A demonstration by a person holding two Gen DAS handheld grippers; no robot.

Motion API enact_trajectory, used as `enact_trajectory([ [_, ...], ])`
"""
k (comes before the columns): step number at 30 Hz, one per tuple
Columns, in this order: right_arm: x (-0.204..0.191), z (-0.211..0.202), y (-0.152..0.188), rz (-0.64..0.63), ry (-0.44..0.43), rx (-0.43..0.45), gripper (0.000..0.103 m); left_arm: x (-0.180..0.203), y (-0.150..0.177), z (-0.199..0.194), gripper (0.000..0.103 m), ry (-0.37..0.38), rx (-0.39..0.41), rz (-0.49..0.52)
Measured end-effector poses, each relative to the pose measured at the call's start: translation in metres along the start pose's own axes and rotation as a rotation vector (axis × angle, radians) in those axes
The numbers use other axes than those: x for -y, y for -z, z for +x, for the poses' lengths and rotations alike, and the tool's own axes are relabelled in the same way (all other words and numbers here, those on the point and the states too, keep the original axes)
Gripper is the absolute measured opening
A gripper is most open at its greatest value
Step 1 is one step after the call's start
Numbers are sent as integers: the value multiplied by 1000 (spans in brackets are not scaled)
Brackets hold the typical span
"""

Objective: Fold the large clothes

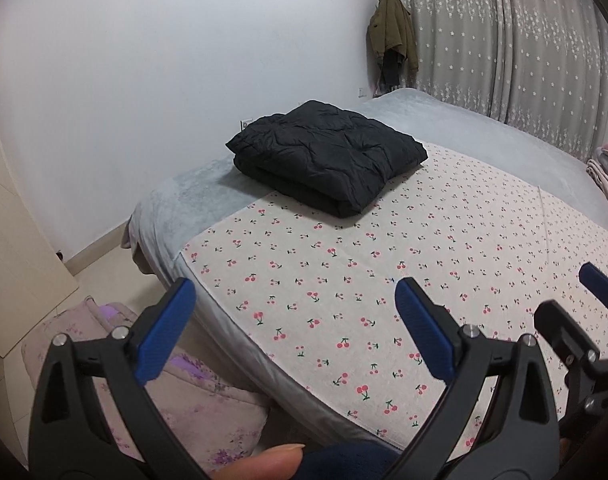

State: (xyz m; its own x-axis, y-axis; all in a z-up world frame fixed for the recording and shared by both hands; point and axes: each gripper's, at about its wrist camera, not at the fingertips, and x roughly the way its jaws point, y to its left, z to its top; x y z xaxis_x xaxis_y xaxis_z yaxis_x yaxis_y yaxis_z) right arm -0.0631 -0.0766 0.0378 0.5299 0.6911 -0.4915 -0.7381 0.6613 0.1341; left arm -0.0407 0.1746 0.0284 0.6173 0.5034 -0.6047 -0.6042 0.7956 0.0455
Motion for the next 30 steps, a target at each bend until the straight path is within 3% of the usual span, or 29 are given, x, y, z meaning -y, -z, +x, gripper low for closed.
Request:
enact_trajectory([
  [30,6,8,1,15,17,-22,103,11,3,-8,100,46,-8,11],
])
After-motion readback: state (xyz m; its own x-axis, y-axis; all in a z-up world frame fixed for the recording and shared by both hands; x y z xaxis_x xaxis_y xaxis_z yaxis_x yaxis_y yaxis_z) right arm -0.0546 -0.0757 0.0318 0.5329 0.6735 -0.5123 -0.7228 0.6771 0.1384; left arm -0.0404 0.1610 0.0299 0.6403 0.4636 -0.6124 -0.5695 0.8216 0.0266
